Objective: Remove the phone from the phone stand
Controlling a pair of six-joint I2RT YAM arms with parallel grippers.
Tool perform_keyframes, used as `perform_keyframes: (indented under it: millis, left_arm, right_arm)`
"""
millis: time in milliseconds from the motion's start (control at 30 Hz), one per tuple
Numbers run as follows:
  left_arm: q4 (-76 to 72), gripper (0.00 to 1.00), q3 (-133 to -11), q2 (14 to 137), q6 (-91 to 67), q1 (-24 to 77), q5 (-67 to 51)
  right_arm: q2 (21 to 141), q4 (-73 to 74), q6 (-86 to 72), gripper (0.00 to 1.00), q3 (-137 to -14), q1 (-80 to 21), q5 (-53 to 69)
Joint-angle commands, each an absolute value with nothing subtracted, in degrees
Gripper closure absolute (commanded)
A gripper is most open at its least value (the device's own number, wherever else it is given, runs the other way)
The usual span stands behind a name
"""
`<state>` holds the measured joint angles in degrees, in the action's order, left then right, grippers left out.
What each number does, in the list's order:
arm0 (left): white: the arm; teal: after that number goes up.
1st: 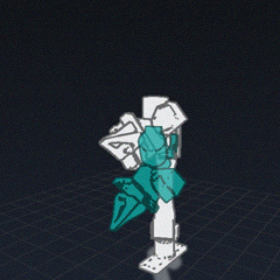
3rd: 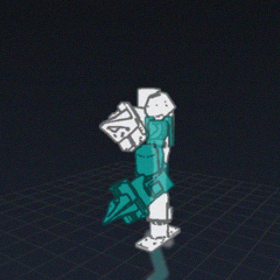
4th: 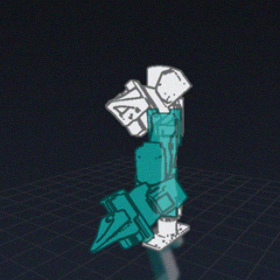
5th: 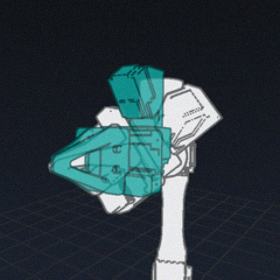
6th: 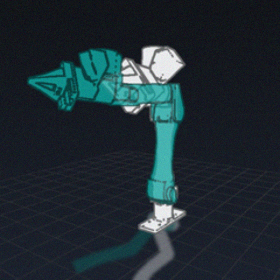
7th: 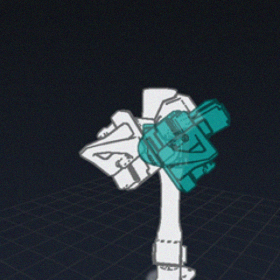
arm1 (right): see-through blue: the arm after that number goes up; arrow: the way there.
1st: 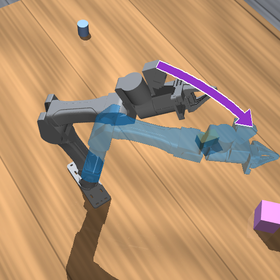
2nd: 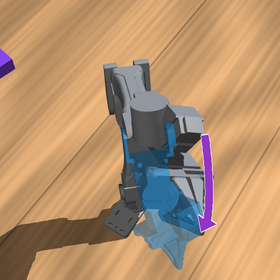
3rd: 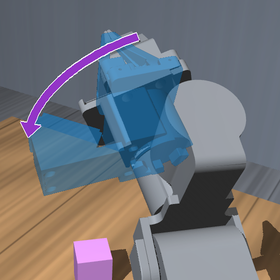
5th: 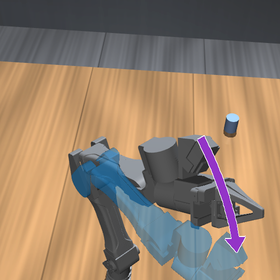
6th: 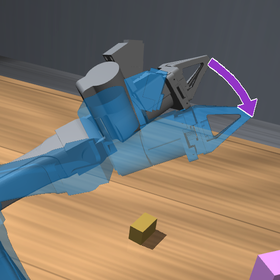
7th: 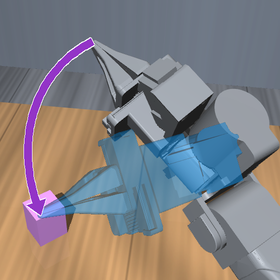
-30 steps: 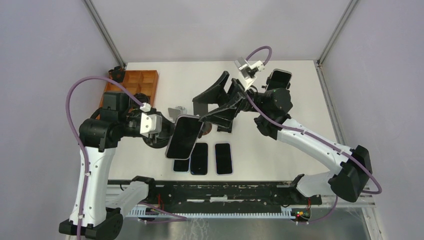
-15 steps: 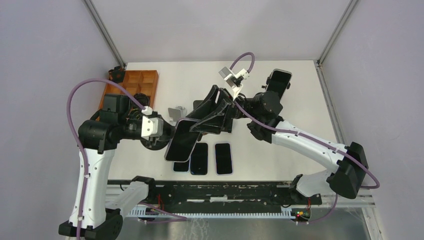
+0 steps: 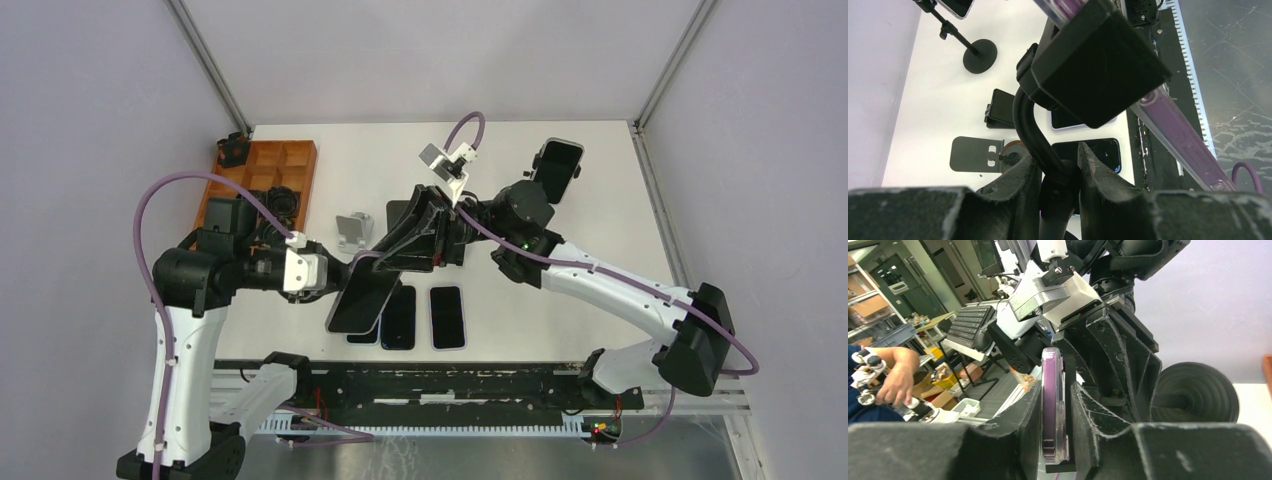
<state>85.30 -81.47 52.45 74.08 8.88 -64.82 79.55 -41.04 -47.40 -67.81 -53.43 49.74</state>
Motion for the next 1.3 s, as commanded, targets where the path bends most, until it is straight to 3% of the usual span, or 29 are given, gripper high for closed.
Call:
perform_keyframes:
  millis: [0,33,67,200,333,567,767,1267]
  left_arm:
    - [83.9,0.98,-81.4,50.6,78.5,9.8,-69.7]
    - [83.9,0.98,-81.3,50.7,78.5,9.9,-69.9]
    - [83.9,0.98,-81.2,50.7,78.5,10.0,-70.1]
    - [83.9,0.98,-81.0,50.9,78.3,10.3,-70.3]
    - [83.9,0.98,-80.8,51.0,77.9,10.6,-70.5]
    - [83.9,0.98,-79.0,50.3,79.4,11.1,-67.6]
    - [83.9,0.98,-74.1,48.8,85.4,11.4,-61.5]
    - [83.9,0.98,-69.9,47.0,91.0,11.5,-56.4]
  right_arm:
    - [76.4,-39.5,-47.3,0.61,-66.8,-54.4,49.8]
    - [75.8,-38.1,-46.1,0.53,-66.3,-54.9,49.8]
    - [75.3,-36.0,-43.9,0.51,-66.1,-55.3,49.8]
    - [73.2,-34.1,-40.5,0.54,-64.0,-56.4,47.4]
    - [73.4,-35.4,-39.8,0.65,-64.2,-57.1,46.4]
    - [73.6,-27.9,-33.8,1.00,-71.1,-56.8,43.4]
    - [71.1,-23.5,-32.5,1.00,-75.4,-53.5,42.2]
    - [64.3,-43.7,-46.9,1.00,-66.7,-43.0,41.4]
